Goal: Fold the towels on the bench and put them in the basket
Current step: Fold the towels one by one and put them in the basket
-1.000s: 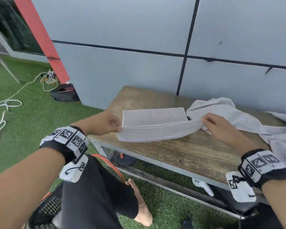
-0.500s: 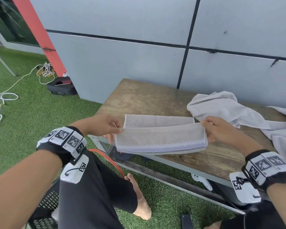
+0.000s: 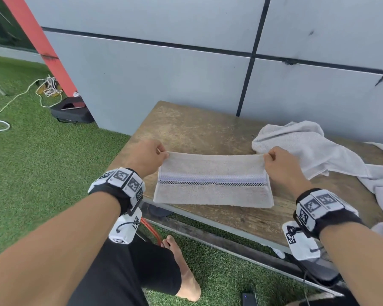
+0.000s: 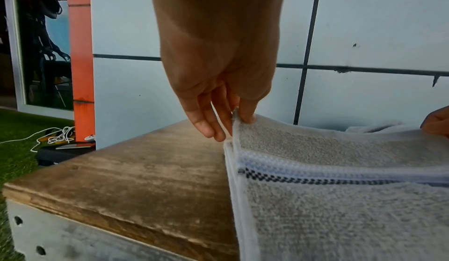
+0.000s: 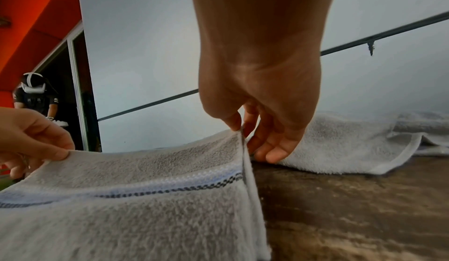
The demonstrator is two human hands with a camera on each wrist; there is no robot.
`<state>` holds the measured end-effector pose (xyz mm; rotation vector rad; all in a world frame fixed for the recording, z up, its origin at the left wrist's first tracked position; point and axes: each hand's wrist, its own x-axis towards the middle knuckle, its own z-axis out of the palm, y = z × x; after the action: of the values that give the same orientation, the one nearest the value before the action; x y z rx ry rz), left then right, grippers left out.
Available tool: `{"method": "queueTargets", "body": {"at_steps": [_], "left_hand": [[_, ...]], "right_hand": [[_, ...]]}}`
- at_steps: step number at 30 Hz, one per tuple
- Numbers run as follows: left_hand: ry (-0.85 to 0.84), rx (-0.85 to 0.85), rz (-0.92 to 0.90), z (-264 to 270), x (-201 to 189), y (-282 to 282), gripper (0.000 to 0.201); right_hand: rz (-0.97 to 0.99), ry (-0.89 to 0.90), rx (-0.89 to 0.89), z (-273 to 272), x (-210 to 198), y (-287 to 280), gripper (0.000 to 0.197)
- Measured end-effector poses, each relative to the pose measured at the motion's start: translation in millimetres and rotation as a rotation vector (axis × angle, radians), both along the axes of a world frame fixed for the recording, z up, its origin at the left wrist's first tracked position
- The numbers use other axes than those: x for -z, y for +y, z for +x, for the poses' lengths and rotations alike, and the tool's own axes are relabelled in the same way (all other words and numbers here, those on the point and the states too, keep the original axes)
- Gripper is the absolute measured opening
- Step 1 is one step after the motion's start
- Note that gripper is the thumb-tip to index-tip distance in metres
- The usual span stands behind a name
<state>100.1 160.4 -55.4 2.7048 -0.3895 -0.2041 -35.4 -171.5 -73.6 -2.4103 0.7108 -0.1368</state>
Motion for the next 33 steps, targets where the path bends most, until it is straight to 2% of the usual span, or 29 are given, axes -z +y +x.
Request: {"method": "queueTargets", "body": {"at_steps": [6,12,24,29,33], "left_hand": [[-0.032,-0.027,0.078,6,19,-11,0.018],[0.009,-0.052,-0.048,11,41,-12,0.014],[0.009,0.042,-0.073,17,42,-10,0.013],[0.007,0.063,-0.092,23,46,-11,0.007],[0.052,0.065,-0.047,26,45,-11,0.012]], "right_hand": [[-0.031,0.017,0.015,12,23,-3,0.021],[-0.112,-0.011,-0.008,14,35,-5,0.018],[-0.117,-0.14,-0.02,10,42,-6,0.015],[-0.165,-0.103,-0.062,16,49,-9,0.015],[-0.17,-0.068,-0.12,17,48,-13,0.016]]}}
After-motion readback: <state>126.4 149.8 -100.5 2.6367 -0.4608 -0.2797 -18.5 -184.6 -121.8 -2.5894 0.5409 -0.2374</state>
